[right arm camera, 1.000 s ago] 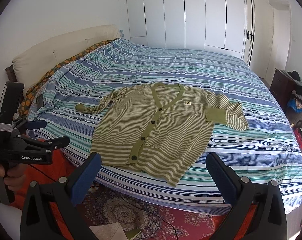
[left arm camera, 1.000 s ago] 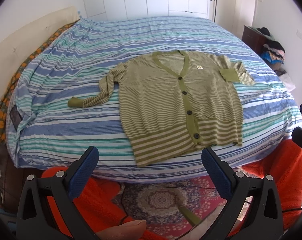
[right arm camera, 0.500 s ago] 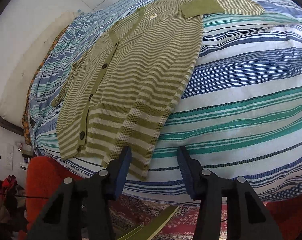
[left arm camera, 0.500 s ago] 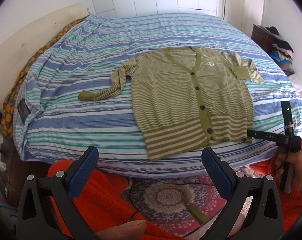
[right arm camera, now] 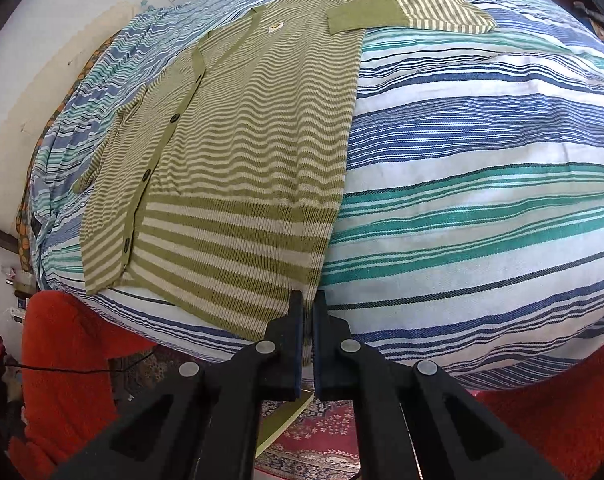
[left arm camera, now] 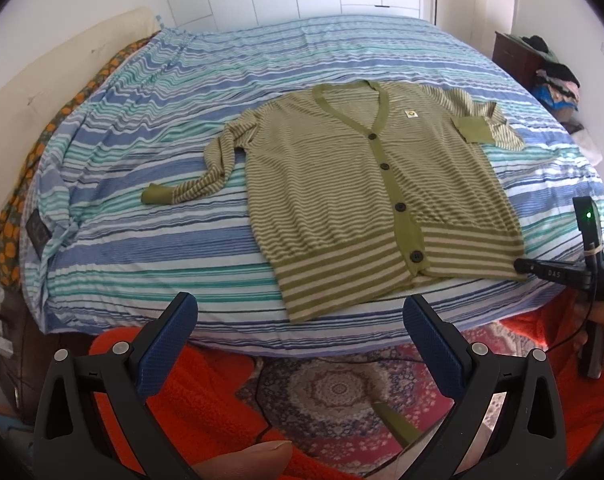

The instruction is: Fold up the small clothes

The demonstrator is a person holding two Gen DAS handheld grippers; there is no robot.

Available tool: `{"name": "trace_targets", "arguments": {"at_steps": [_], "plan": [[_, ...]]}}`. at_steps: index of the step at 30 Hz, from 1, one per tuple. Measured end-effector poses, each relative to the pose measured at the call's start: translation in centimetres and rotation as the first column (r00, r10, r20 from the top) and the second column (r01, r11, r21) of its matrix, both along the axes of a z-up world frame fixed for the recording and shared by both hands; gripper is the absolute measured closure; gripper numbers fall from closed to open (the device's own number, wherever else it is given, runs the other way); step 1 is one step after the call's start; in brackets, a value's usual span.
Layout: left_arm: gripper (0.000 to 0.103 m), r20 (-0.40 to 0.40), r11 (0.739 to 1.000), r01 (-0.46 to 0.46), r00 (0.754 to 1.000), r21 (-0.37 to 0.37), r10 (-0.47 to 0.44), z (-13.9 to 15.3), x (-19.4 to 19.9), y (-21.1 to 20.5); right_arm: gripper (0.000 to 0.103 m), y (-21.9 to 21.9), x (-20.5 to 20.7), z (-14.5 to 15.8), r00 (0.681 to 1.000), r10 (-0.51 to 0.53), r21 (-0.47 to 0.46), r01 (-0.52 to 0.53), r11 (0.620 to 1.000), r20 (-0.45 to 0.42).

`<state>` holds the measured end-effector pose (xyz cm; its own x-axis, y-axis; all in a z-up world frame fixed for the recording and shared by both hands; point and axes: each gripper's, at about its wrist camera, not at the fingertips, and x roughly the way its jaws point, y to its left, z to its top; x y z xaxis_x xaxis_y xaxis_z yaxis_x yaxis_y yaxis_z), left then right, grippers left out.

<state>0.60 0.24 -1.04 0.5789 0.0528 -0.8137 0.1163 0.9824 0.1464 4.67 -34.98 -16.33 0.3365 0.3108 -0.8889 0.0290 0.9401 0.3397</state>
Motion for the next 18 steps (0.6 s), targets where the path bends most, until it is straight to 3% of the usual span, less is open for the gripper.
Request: {"name": "trace_targets", "arguments": {"at_steps": [3, 5, 9, 11, 14, 18], "plan": [[0.001, 0.029, 1.000, 0.009, 1.000, 0.020, -0.009, 0.5, -0.4, -0.3, 0.096, 0.3, 0.6, 0.3, 1.000, 0.003, 0.003, -0.003, 1.000, 0.005], [0.001, 0.033, 0.999, -0.003, 0.999, 0.035, 0.002, 0.4, -0.3, -0.1, 0.084, -0.3, 0.7, 1.1, 1.000, 0.017, -0.002, -0.017, 1.000, 0.010], [0.001, -0.002, 0.999, -0.036, 0.999, 0.035, 0.036, -0.9, 0.6, 0.7, 0.043, -2.4, 2.2, 5.0, 0.990, 0.045, -0.185, -0.020, 0.983, 0.133], [0.001, -0.022, 0.999, -0.042, 0.999, 0.034, 0.043, -1.5, 1.2, 0.7, 0.041, -3.3, 4.7, 6.7, 0.975, 0.093, -0.289, -0.032, 0.957, 0.200], [0.001, -0.029, 0.998, -0.044, 0.999, 0.044, 0.046, -1.7, 2.0, 0.1, 0.041, -3.1, 9.7, 7.9, 0.940, 0.183, -0.347, -0.076, 0.935, 0.287], [0.001, -0.023, 0.997, -0.056, 0.998, 0.049, 0.057, -1.3, 3.0, -0.5, 0.041, -0.4, 17.2, 6.1, 0.907, 0.289, -0.431, -0.139, 0.891, 0.306]]}}
